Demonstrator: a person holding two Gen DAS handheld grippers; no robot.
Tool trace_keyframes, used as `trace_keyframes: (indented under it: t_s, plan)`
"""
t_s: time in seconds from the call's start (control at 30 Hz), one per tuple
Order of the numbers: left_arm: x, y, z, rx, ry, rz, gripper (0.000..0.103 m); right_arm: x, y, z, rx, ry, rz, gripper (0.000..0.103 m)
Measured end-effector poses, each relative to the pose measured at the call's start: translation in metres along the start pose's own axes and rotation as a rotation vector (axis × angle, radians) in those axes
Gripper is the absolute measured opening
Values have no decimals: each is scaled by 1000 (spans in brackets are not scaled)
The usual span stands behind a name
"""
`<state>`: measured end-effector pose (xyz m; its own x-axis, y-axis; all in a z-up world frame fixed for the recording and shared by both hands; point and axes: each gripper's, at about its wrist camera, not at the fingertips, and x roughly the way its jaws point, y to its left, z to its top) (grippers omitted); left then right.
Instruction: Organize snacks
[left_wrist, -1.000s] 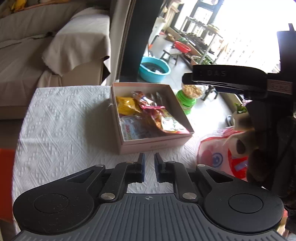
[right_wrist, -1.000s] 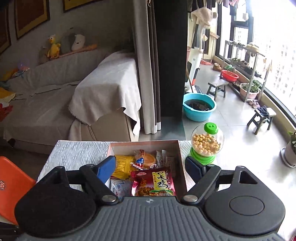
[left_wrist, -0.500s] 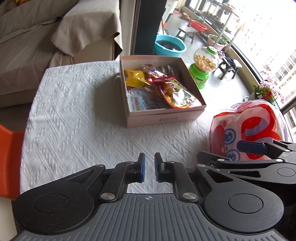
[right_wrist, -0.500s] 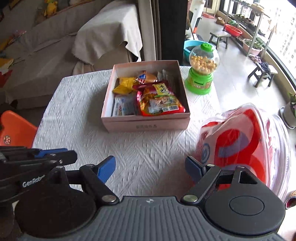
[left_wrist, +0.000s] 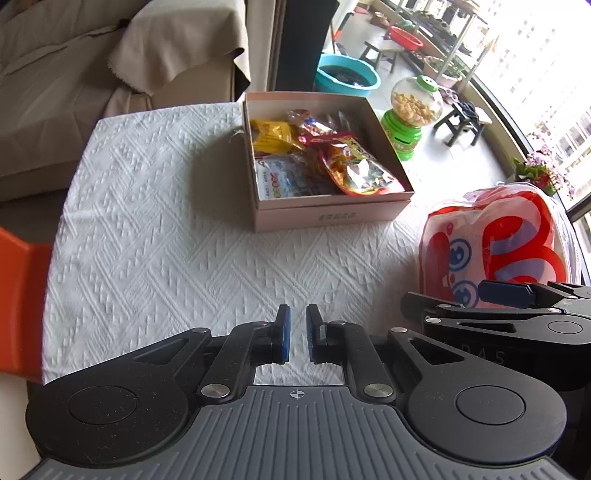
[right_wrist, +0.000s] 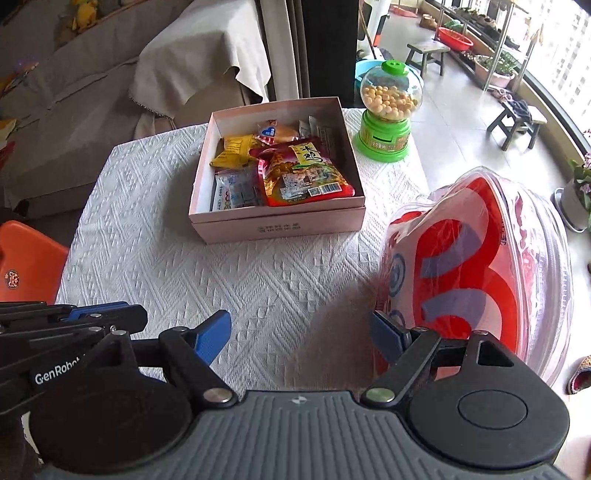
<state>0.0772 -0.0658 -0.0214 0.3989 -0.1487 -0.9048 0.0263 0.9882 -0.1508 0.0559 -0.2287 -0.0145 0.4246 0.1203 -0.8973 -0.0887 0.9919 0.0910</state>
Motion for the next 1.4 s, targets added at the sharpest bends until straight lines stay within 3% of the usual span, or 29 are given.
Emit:
trace_keyframes:
  t_s: [1.4]
  plan:
    - [2, -6, -4, -24, 9, -20, 11, -1, -5, -3, -13, 14, 17, 83]
